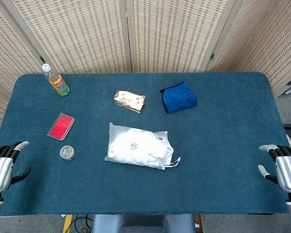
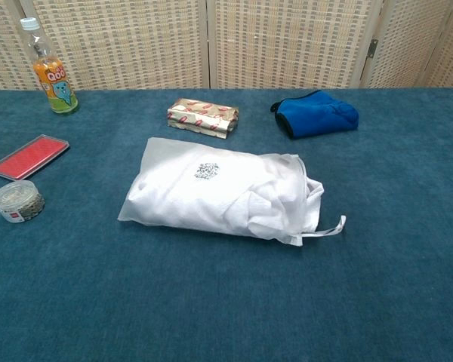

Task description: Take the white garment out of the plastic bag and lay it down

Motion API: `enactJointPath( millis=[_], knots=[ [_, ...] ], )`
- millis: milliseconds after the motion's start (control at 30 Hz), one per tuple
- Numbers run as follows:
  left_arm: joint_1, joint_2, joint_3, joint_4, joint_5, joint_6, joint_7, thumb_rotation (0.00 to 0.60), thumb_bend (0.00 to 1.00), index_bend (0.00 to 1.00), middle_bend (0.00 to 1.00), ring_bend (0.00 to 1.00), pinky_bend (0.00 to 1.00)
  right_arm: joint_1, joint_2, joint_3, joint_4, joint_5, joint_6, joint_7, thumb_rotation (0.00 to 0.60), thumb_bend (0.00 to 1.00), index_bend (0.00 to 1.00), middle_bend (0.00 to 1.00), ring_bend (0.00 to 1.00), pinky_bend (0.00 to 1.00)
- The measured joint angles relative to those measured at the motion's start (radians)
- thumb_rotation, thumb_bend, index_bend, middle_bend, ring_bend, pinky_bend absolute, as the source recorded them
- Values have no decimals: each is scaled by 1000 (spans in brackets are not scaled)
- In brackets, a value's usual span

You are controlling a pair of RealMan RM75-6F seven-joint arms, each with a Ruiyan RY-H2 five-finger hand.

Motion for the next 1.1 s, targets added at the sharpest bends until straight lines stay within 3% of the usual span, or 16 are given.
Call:
enactJointPath(
  millis=[667,1100],
  knots=[
    [-31,19,-19,-14,17,-7,-20,600,280,200,220,260,192,-5,8,15,3,-7,29,-3,600,193,355,376,306,305],
    [-168,42,-50,-46,92,-128,-72,600,280,143,218,238,192,5,46,54,-30,10,50,-35,600,193,355,370,307,305]
  ],
)
